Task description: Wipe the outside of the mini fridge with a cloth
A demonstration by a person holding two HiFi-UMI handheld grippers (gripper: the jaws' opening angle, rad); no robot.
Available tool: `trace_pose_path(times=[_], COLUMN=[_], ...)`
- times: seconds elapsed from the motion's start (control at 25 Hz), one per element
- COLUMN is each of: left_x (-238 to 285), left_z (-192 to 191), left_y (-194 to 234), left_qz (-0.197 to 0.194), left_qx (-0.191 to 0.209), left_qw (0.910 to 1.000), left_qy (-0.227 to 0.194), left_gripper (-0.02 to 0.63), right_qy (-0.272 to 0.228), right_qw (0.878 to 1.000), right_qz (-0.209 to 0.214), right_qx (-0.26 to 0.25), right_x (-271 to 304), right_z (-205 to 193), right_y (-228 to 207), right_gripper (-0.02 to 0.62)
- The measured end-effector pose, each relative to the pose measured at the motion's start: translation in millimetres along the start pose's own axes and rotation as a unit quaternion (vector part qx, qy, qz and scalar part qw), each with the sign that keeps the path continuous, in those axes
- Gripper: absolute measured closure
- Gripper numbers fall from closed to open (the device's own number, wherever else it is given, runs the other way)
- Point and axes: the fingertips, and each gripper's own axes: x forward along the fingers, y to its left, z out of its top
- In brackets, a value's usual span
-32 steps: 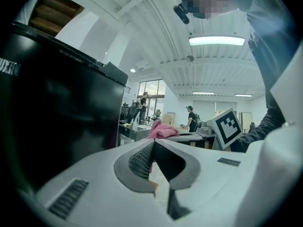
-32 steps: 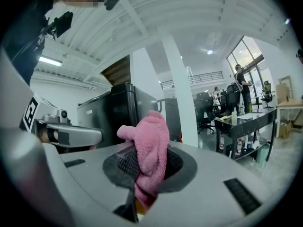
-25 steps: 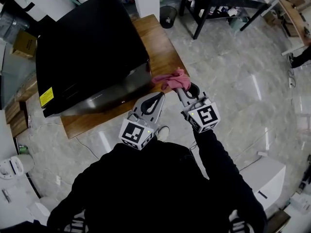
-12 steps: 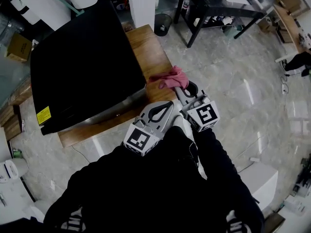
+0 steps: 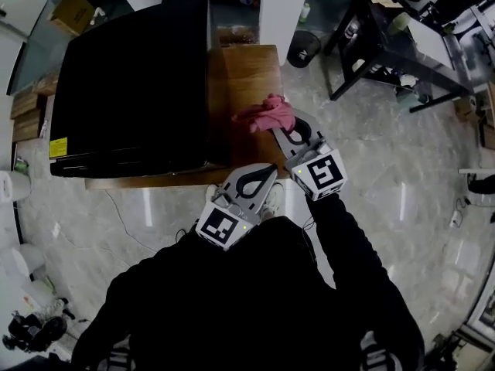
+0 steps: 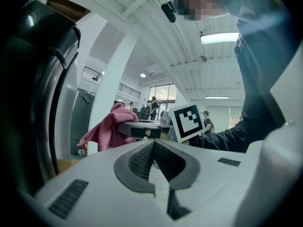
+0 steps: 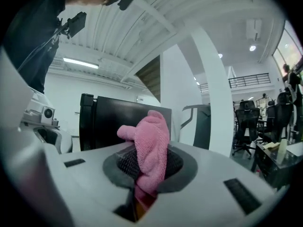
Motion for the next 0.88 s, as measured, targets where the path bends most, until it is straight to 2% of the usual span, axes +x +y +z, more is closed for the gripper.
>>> trace_pose_path(times=[0.16, 0.36, 0.64, 0.88], left_x=[19.1, 35.6, 38.5, 37.6], left_z=[4.8, 11.0, 20.2, 23.6], left_y=[22.0, 46.5, 80.2, 100.7], left_qz=[0.078, 0.16, 0.23, 0.266], left_qx=[-0.004, -0.002, 0.01, 0.019], left_qw=[0.9967, 0.9858, 0.97, 0.9594], left_qy=[-0.021, -0.05, -0.077, -0.093], left_gripper=[0.601, 0.601, 0.601, 0.601], right_qy=[-0.006, -0.011, -0.028, -0.036], right_qw=[0.998, 0.991, 0.988, 0.985], right_qz=[0.067, 0.127, 0.142, 0.16], right_qx=[-0.019, -0.046, -0.049, -0.057], right_x=[33.6, 81.8, 145.3, 194.6], right_z=[1.4, 4.1, 22.3, 29.5], right_y=[-18.2, -33.5, -47.1, -42.0], right_gripper=[0.532, 0.531, 0.531, 0.531])
